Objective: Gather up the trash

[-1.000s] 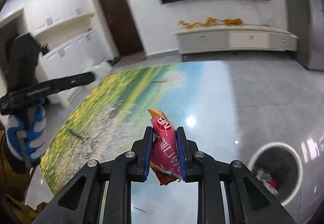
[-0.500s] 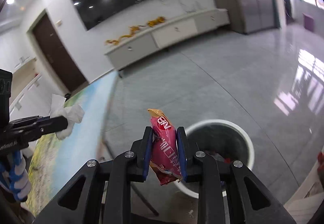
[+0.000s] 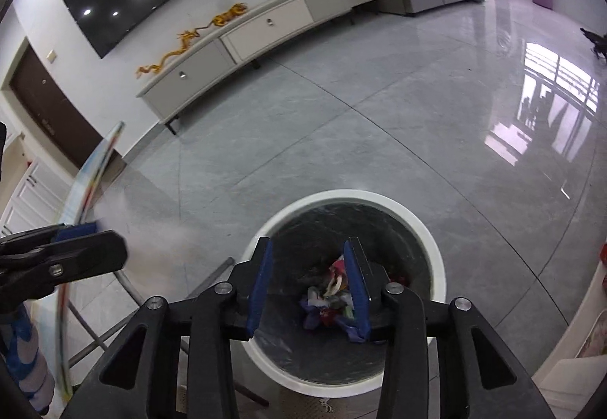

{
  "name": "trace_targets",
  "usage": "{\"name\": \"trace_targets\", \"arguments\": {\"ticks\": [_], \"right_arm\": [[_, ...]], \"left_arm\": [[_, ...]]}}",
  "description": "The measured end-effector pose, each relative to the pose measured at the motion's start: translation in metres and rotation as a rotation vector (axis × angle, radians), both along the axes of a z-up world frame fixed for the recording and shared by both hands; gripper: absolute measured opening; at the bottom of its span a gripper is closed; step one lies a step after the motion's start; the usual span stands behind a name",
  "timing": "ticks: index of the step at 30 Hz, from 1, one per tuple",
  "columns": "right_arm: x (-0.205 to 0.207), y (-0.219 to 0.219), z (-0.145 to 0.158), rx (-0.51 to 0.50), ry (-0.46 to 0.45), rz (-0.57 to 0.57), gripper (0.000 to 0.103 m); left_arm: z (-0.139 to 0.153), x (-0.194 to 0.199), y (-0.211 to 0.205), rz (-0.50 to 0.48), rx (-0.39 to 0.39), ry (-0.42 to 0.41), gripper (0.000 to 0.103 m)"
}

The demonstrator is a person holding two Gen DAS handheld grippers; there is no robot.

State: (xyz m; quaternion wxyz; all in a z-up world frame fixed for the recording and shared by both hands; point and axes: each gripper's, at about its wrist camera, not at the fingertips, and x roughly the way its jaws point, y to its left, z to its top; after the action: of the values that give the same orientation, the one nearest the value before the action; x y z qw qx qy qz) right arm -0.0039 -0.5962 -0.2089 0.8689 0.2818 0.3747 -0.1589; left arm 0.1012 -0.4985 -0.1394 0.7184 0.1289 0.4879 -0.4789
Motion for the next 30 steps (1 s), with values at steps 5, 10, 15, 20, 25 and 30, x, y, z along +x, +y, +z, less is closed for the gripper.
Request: {"name": "trace_targets", "arguments": {"ticks": [5, 10, 15, 20, 25, 30], "right_arm": [[-0.012, 0.004, 0.01, -0.033, 0.004, -0.034, 0.04], [-0.02, 0.021, 0.038, -0.077, -0.026, -0.028, 0.041], [-0.019, 0.054, 0.077, -0.119, -0.075, 0.03, 0.042], [-0.01, 0.106, 0.122, -0.17, -0.144, 0.136, 0.052], [0.001, 0.168, 0.161, -0.212, -0.206, 0.257, 0.054], [0.005, 0.226, 0.184, -0.241, -0.243, 0.342, 0.065]], "left_arm": [[0.011, 0.0, 0.017, 0.023, -0.019, -0.01, 0.053], [0.04, -0.002, 0.056, 0.088, -0.051, -0.08, 0.053], [0.08, -0.006, 0.119, 0.193, -0.103, -0.179, 0.053], [0.114, -0.019, 0.198, 0.303, -0.137, -0.293, 0.053], [0.143, -0.037, 0.284, 0.429, -0.187, -0.392, 0.066], [0.162, -0.052, 0.357, 0.559, -0.209, -0.475, 0.068]]}}
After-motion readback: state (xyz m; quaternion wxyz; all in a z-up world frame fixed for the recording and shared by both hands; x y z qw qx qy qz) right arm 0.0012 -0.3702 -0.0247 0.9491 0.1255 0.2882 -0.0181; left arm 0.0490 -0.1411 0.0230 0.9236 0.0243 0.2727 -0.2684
